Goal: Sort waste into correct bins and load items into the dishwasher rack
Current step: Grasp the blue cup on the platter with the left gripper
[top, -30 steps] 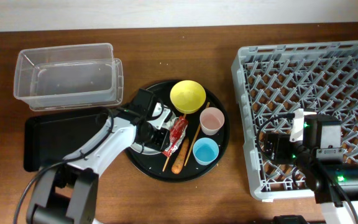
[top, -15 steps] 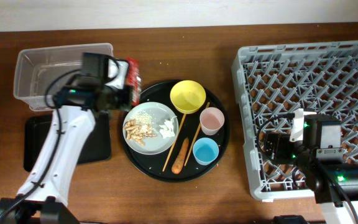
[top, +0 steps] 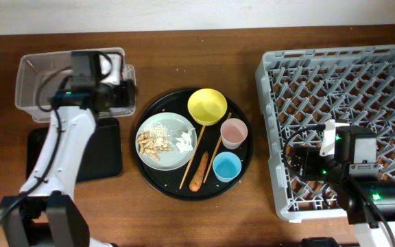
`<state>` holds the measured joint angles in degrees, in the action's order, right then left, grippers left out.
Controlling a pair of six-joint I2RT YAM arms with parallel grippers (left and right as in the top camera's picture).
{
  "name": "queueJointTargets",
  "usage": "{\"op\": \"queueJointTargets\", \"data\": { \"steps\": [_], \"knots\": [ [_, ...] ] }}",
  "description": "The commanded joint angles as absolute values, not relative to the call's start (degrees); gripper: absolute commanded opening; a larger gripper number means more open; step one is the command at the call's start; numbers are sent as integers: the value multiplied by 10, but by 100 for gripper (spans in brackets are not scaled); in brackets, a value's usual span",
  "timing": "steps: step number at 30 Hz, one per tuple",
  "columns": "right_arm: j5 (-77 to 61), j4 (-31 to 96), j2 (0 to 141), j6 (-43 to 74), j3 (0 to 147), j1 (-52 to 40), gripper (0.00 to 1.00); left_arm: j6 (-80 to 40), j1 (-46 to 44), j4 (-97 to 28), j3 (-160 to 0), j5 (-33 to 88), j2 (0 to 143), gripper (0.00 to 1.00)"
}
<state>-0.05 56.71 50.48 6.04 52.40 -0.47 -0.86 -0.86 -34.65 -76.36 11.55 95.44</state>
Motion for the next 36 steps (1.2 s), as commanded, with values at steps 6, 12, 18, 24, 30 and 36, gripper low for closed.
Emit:
{"op": "queueJointTargets", "data": {
  "steps": [6, 12, 18, 24, 30, 36],
  "knots": [
    [-4, 566, 503, 64, 535, -8, 98, -4, -209, -449, -750, 152, 1078, 55],
    [-4, 566, 503, 64, 535, -8, 99, -4, -225, -455, -750, 150, 1141, 27],
    [-4, 566, 503, 64, 535, -8, 98, -3, -143, -549, -867, 121, 1092, 6],
    [-4, 566, 503, 64, 535, -8, 98, -4, 12, -450, -927, 14, 1053, 6],
    [-4, 566, 503, 64, 535, -8, 99, -4, 80, -388, -927, -1, 1074, 35],
    [-4, 566, 503, 64, 535, -8, 98, -4, 63, -426, -927, 60, 1042, 47]
  ]
}}
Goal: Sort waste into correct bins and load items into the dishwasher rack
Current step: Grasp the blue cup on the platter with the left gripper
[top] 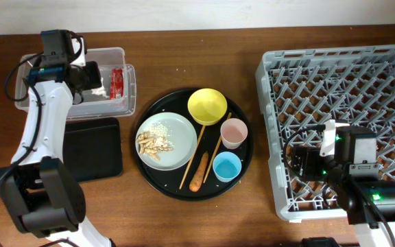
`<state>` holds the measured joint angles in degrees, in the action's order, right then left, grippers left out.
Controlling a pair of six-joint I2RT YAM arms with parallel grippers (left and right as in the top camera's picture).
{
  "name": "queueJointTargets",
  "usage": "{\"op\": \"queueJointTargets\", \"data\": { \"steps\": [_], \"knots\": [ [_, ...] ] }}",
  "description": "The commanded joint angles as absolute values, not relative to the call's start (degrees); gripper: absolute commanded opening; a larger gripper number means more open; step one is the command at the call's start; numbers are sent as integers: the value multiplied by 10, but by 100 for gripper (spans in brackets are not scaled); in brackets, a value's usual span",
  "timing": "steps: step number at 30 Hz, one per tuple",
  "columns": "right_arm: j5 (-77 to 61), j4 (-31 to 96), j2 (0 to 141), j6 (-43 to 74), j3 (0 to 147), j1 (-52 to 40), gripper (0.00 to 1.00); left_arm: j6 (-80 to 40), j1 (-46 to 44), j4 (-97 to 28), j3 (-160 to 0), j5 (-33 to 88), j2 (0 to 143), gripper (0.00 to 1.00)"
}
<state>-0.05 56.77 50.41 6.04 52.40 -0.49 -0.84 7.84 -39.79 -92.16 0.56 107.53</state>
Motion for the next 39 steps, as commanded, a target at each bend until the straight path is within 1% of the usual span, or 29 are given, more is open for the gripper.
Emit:
{"op": "queueJointTargets", "data": {
  "steps": [1, 3, 4, 5, 7, 10, 11, 13, 14, 15, 16, 17, 18, 22, 23, 24, 25, 28, 30, 32, 33, 34, 35, 36, 37, 38, 39],
  "knots": [
    [-4, 566, 503, 64, 535, -8, 98, -4, 42, -464, -927, 108, 1035, 47],
    [-4, 568, 503, 64, 535, -8, 98, -4, 6, -535, -927, 149, 1035, 47],
    [13, 577, 506, 76, 535, -7, 98, -4, -40, -597, -927, 159, 1035, 55],
    [66, 595, 514, 141, 535, 4, 98, -3, -82, -639, -927, 158, 1035, 58],
    [73, 621, 533, 156, 535, 48, 98, -4, -164, -694, -927, 144, 1035, 59],
    [66, 660, 576, 155, 535, 148, 98, -4, -265, -742, -927, 135, 1035, 59],
    [57, 660, 586, 155, 535, 165, 98, -4, -290, -748, -927, 135, 1035, 59],
    [56, 660, 605, 155, 535, 177, 98, -4, -331, -730, -914, 135, 1035, 59],
    [56, 660, 616, 155, 535, 177, 98, -7, -359, -700, -891, 135, 1039, 59],
    [56, 660, 616, 155, 535, 177, 98, -9, -367, -682, -876, 136, 1039, 59],
    [56, 660, 616, 155, 535, 177, 98, -9, -376, -651, -857, 136, 1039, 59],
    [55, 660, 616, 155, 535, 177, 98, -37, -390, -593, -826, 138, 1039, 59],
    [52, 660, 616, 155, 535, 177, 98, -57, -399, -566, -806, 137, 1039, 59],
    [52, 658, 616, 155, 535, 177, 98, -75, -408, -499, -747, 138, 1039, 56],
    [52, 658, 616, 155, 535, 177, 98, -83, -408, -483, -735, 138, 1040, 39],
    [52, 658, 616, 155, 535, 177, 98, -83, -408, -471, -735, 137, 1040, 30],
    [52, 658, 616, 155, 535, 177, 98, -83, -408, -462, -735, 137, 1040, 24],
    [52, 658, 616, 155, 535, 177, 98, -83, -408, -460, -735, 138, 1040, 1],
    [52, 658, 616, 155, 535, 177, 98, -83, -408, -480, -737, 138, 1028, 0],
    [52, 658, 616, 155, 535, 177, 98, -83, -387, -507, -753, 138, 960, 0],
    [47, 656, 616, 155, 535, 177, 98, -83, -369, -506, -754, 138, 920, 0],
    [29, 649, 616, 153, 537, 177, 98, -83, -316, -501, -754, 140, 858, 0],
    [-17, 639, 616, 151, 548, 177, 98, -83, -283, -493, -754, 159, 836, 0],
    [-161, 608, 616, 86, 574, 176, 98, -83, -220, -475, -754, 245, 819, 0],
    [-322, 562, 616, 25, 590, 176, 98, -83, -148, -454, -754, 391, 826, 0],
    [-439, 528, 616, -18, 592, 176, 98, -83, -115, -433, -754, 484, 837, 0],
    [-523, 510, 618, -54, 592, 176, 98, -83, -95, -415, -754, 549, 846, 0]
  ]
}}
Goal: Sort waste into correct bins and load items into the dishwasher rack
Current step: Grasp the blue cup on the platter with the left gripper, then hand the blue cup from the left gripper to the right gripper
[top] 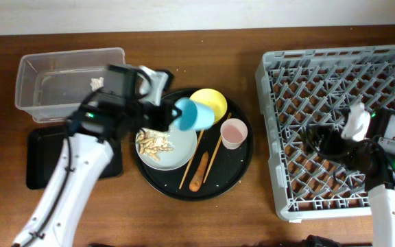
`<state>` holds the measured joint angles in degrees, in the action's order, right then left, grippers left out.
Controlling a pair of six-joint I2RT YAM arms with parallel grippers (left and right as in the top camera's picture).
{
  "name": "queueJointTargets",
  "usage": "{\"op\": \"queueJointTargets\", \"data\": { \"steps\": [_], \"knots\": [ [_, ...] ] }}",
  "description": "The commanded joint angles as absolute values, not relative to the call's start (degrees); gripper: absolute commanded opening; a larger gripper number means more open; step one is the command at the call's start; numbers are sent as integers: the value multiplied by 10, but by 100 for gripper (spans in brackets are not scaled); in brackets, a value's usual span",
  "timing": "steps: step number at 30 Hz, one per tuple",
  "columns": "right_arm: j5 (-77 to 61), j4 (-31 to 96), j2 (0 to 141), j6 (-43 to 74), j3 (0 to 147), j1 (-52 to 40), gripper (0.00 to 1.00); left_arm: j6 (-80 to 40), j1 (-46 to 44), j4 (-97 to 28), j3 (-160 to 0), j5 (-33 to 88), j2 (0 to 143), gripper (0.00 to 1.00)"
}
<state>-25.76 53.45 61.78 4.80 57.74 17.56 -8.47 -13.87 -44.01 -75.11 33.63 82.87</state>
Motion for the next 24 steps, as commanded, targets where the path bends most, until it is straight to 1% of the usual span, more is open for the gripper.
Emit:
{"op": "queueJointTargets", "data": {
  "steps": [1, 3, 4, 7, 10, 16, 21, 23, 24],
  "knots": [
    [-588, 504, 622, -92, 592, 176, 99, -83, -80, -394, -754, 613, 855, 0],
    [-681, 501, 631, -147, 592, 163, 98, -83, -74, -372, -754, 681, 873, 0],
    [-709, 495, 639, -168, 592, 139, 98, -83, -78, -359, -754, 704, 885, 0],
    [-710, 439, 654, -167, 592, 43, 98, -83, -108, -350, -754, 723, 903, 0],
    [-709, 370, 654, -167, 592, -4, 98, -113, -142, -336, -754, 724, 904, 0],
    [-721, 345, 668, -165, 592, -16, 98, -187, -195, -274, -754, 738, 904, 0],
    [-777, 308, 669, -165, 592, -16, 99, -194, -210, -274, -754, 738, 904, 0],
    [-778, 308, 669, -165, 592, -16, 85, -202, -210, -274, -754, 738, 904, 0],
    [-779, 308, 669, -165, 592, -16, 82, -205, -210, -274, -754, 738, 904, 0]
  ]
}}
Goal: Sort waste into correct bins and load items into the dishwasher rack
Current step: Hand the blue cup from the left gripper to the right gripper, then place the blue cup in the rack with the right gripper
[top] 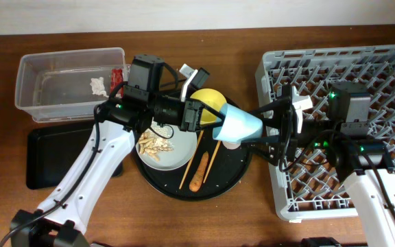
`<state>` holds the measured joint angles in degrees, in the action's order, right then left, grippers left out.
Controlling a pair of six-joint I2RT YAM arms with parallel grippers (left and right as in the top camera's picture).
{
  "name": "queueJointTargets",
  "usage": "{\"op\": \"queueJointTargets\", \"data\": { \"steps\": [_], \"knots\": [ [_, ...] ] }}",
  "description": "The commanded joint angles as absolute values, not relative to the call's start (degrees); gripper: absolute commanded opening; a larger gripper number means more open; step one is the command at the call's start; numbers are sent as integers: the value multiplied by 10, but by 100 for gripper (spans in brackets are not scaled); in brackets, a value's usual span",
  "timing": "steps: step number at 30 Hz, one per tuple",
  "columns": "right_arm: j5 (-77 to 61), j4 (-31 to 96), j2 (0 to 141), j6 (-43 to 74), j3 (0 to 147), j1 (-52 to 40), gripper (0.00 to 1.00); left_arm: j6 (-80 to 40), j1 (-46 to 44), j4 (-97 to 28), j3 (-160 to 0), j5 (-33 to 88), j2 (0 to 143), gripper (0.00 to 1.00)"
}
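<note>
A light blue cup (238,125) hangs on its side over the right part of the round black tray (218,186). My left gripper (208,118) is shut on its wide rim end from the left. My right gripper (262,127) has reached in from the dishwasher rack (362,75), and its open fingers stand on either side of the cup's narrow base. Under the cup a pink cup (230,143) is mostly hidden. A yellow bowl (211,98) shows behind the left gripper.
On the tray lie a pale plate (173,152) with food scraps (153,144), two chopsticks (210,154) and an orange carrot piece (196,182). A clear bin (67,62) at the back left holds a red wrapper (118,73) and a white tissue (98,86). A black bin (64,165) lies below it.
The blue cup, held by my left gripper, has moved right from beside the yellow bowl to the tray's right side. My right gripper has come left off the rack to the cup's base.
First my left gripper was at the clear bin, with a tissue on the plate and the blue cup standing on the tray. Then the tissue was off the plate and the gripper was inside the bin. Later it held the blue cup, which now hangs between both grippers.
</note>
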<state>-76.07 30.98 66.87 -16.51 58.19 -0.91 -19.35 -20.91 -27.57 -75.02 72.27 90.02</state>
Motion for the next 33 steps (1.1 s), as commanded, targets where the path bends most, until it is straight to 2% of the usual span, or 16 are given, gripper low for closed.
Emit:
{"op": "queueJointTargets", "data": {
  "steps": [1, 8, 10, 14, 15, 16, 18, 19, 21, 22, 24, 26, 29, 33],
  "knots": [
    [-785, 307, 669, -165, 592, -16, 82, -215, -210, -274, -754, 738, 904, 0],
    [-822, 297, 669, -165, 592, -16, 81, -249, -210, -241, -754, 738, 904, 0],
    [-821, 297, 669, -165, 592, -16, 78, -249, -210, -240, -754, 738, 904, 0],
    [-821, 295, 669, -165, 592, -15, 65, -249, -210, -240, -754, 738, 904, 0],
    [-821, 295, 669, -165, 592, -15, 58, -249, -210, -240, -754, 738, 904, 0],
    [-821, 295, 669, -165, 592, -15, 57, -248, -210, -240, -754, 737, 904, 9],
    [-818, 296, 669, -165, 592, -15, 51, -246, -210, -243, -754, 715, 904, 47],
    [-801, 296, 669, -147, 592, -15, 51, -220, -210, -261, -754, 675, 904, 54],
    [-731, 299, 669, -99, 592, -15, 49, -178, -209, -328, -754, 560, 904, 56],
    [-697, 301, 669, -79, 592, -15, 49, -163, -209, -366, -754, 479, 904, 59],
    [-606, 324, 669, -50, 592, -15, 48, -163, -197, -452, -754, 264, 903, 62],
    [-517, 365, 669, -50, 592, -15, 48, -161, -173, -496, -754, 165, 898, 65],
    [-342, 469, 669, -50, 623, -14, 48, -151, -112, -540, -754, 70, 879, 67],
    [-167, 605, 669, -9, 722, 3, 48, -151, -55, -556, -754, 33, 871, 70]
  ]
}}
